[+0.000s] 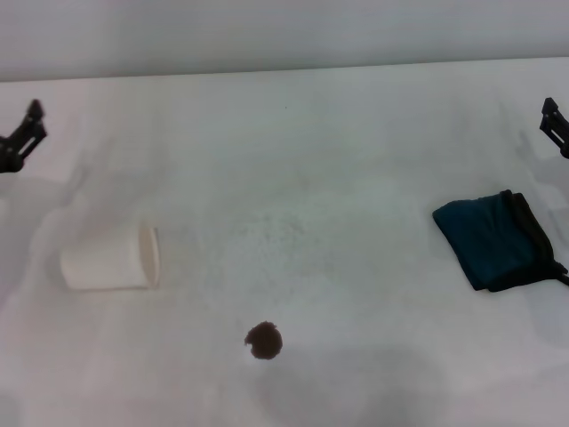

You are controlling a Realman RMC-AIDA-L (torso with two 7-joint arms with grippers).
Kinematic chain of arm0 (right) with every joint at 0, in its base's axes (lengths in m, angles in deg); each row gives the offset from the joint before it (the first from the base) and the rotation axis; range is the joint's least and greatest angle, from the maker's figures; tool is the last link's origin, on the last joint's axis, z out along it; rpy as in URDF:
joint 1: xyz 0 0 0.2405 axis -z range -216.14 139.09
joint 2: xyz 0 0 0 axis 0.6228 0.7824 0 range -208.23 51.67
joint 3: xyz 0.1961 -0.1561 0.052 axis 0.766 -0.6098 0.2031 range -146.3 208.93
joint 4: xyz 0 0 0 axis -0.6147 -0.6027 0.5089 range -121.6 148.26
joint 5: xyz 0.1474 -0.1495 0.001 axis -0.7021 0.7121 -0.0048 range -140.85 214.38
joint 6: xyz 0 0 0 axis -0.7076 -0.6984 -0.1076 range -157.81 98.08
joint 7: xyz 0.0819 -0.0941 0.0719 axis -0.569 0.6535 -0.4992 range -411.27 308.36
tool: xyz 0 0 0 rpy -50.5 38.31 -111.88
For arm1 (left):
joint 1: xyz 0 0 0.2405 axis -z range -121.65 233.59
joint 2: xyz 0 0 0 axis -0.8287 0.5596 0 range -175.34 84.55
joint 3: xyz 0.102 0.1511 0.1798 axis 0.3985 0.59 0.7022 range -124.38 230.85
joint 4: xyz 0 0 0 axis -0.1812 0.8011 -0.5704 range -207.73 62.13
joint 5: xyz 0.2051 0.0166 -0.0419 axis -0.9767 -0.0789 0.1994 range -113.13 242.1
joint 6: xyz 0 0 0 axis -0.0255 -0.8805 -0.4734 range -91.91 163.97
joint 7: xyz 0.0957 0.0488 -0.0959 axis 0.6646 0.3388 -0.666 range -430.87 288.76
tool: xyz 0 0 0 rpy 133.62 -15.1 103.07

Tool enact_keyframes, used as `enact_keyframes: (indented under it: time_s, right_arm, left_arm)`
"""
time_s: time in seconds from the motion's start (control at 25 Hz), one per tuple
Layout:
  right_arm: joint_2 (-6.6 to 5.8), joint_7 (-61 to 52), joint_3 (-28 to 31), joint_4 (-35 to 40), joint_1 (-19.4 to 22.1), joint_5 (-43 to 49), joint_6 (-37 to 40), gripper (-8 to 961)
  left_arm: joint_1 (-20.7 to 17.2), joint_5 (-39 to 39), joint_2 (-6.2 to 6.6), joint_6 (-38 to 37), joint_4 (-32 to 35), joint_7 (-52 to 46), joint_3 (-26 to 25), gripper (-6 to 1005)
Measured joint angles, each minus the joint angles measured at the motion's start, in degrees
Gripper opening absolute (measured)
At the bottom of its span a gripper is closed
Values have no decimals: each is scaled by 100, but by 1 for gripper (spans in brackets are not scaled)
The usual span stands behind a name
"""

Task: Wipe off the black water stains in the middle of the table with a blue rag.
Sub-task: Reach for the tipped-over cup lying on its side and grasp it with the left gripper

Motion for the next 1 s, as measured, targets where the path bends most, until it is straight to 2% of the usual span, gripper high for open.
enact_keyframes:
  time_s: [0.16, 0.28, 0.48, 0.6, 0.64, 0.68, 0.8, 0.92, 1.0]
  right_arm:
    - [0, -39, 181, 0, -10, 0, -17, 876]
    - [0, -67, 320, -1, -53, 0, -38, 875]
    - [-7, -314, 416, -7, -71, 0, -28, 875]
    - [-7, -365, 603, -8, -75, 0, -15, 875]
    - [0, -376, 692, -32, -76, 0, -30, 875]
    - [0, -376, 692, -32, -76, 0, -30, 875]
    - [4, -469, 728, -81, -77, -1, -47, 875]
    - [4, -521, 763, -82, -77, -1, -52, 875]
    - [0, -528, 833, -87, -77, -4, -60, 875]
  left_arm:
    - [513, -1141, 58, -183, -1015, -1860, 334, 876]
    - [914, -2169, 139, -752, -1982, -3234, 379, 876]
    - [1519, -3512, 201, -1942, -3443, -4308, 379, 876]
    - [1935, -4417, 308, -2696, -4147, -4515, 381, 877]
    - [2189, -5056, 392, -3089, -4445, -4498, 384, 877]
    - [2189, -5056, 392, -3089, -4445, -4498, 384, 876]
    - [2571, -6225, 520, -3490, -4701, -4347, 389, 875]
    - [2871, -7120, 555, -3651, -4843, -4028, 389, 873]
    - [3047, -7536, 506, -3710, -5101, -3688, 389, 872]
